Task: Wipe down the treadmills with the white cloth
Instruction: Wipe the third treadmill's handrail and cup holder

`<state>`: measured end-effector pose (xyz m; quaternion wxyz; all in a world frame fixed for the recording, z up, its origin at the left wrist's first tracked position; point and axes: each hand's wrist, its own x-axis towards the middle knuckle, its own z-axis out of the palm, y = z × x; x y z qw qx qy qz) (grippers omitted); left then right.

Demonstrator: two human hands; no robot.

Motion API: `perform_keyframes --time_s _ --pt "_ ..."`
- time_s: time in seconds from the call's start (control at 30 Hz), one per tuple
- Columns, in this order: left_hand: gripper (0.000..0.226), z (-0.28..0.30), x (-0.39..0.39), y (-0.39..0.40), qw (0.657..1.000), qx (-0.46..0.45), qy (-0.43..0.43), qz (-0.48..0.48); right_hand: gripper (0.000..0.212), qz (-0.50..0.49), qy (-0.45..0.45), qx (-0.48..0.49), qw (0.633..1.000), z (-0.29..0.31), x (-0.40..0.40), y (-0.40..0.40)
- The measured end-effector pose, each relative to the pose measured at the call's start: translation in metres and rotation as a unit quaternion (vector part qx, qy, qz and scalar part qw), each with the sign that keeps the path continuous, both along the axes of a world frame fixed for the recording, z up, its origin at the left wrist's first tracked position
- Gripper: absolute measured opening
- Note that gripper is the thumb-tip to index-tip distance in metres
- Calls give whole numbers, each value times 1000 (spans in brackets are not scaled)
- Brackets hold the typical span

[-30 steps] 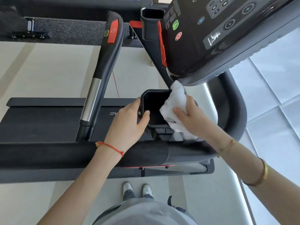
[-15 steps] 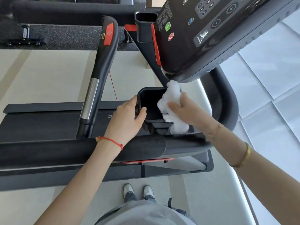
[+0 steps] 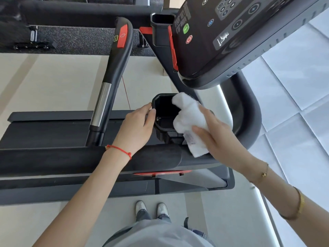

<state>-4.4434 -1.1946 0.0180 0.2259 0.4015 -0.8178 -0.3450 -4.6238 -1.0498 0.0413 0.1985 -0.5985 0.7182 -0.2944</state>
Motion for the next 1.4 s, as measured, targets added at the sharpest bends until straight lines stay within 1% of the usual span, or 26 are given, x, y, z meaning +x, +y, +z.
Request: perform_keyframes --time_s 0.03,0.1,0.13,0.2,0.27,0.33,0.43,0.5,0.6,0.67,0.77,0.83,0.9,0.97,1.03,1.13,1.27,1.4 --pt "36 0 1 0 1000 5 5 1 54 45 41 8 998 3 2 1" --pt "36 0 4 1 1000 10 7 -2 61 112 141 31 983 8 5 -6" --pt "37 0 4 2 1000 8 6 -1 60 136 186 32 973 9 6 -12" --pt "37 1 4 2 1000 -3 6 7 50 168 237 44 956 10 11 -29" --pt "37 1 5 3 1000 -7 8 21 42 170 252 60 951 8 19 -45" --pt "37 0 5 2 999 -8 11 31 39 165 252 66 951 8 22 -52" --pt "34 -1 4 3 999 -14 14 34 31 188 248 36 950 10 10 -40" --pt "33 0 4 4 999 -13 20 29 24 207 252 41 944 13 -6 -28" --pt "35 2 4 5 999 -9 20 29 33 235 277 27 931 16 -21 -22" --pt "35 2 3 5 999 -11 22 30 30 239 285 24 928 19 -18 -28" --pt "34 2 3 4 999 0 25 37 31 201 253 78 943 18 2 -50" --pt "34 2 2 4 998 18 33 47 31 167 257 109 946 13 13 -58" --pt "35 2 2 4 998 23 35 50 33 153 259 80 950 10 18 -51" --pt "34 2 3 5 998 11 32 44 32 144 214 42 965 7 18 -34" --pt "31 1 3 6 999 -2 28 33 33 108 173 18 979 4 19 -17" --pt "30 -2 3 6 999 -15 33 24 48 27 119 -5 992 -3 29 0" --pt "31 -6 2 6 999 -35 33 18 60 -95 64 14 993 -8 35 1" --pt "34 -7 2 6 998 -44 31 19 60 -132 41 59 989 -11 32 -17"
